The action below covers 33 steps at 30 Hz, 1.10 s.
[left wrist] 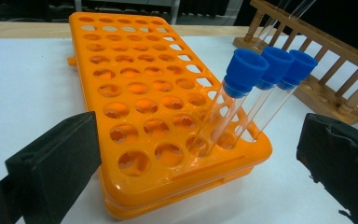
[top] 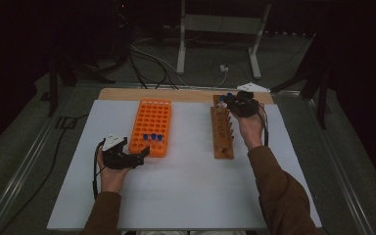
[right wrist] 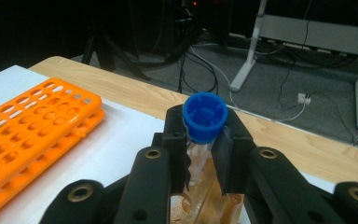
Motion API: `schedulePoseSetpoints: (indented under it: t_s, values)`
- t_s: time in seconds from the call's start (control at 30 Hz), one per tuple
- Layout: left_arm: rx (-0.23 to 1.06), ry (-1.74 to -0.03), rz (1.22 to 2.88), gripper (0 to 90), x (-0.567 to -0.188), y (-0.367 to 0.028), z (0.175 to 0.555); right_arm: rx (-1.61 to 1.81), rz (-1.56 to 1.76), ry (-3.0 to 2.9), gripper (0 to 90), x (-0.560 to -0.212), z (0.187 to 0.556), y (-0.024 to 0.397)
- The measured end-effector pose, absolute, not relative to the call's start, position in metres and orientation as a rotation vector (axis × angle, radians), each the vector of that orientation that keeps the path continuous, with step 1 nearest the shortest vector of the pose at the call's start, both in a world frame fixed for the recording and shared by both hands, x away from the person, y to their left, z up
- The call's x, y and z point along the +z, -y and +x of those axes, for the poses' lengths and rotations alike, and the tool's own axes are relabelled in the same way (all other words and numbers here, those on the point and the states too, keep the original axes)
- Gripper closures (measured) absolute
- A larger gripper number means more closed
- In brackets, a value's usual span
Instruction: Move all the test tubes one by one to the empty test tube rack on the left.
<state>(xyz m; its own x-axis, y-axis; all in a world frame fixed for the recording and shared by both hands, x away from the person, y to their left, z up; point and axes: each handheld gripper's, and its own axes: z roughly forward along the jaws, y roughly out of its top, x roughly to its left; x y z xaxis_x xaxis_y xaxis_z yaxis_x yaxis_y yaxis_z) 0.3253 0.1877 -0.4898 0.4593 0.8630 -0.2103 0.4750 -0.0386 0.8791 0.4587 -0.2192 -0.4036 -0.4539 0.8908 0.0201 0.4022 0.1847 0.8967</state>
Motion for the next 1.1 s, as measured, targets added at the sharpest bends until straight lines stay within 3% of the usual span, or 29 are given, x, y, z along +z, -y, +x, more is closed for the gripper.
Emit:
schedulePoseSetpoints:
  t_s: [0.53,1.1]
  values:
    - [0.519,-1.115,1.629,0.7,-0.466,-0.185,0.322,1.298,1.148,-2.012,76.4,-0.388,0.437,0.216]
    - [0.557,-0.987,1.689,0.7,-0.429,-0.137,0.329,1.407,1.166,-2.116,76.4,-0.394,0.416,0.204]
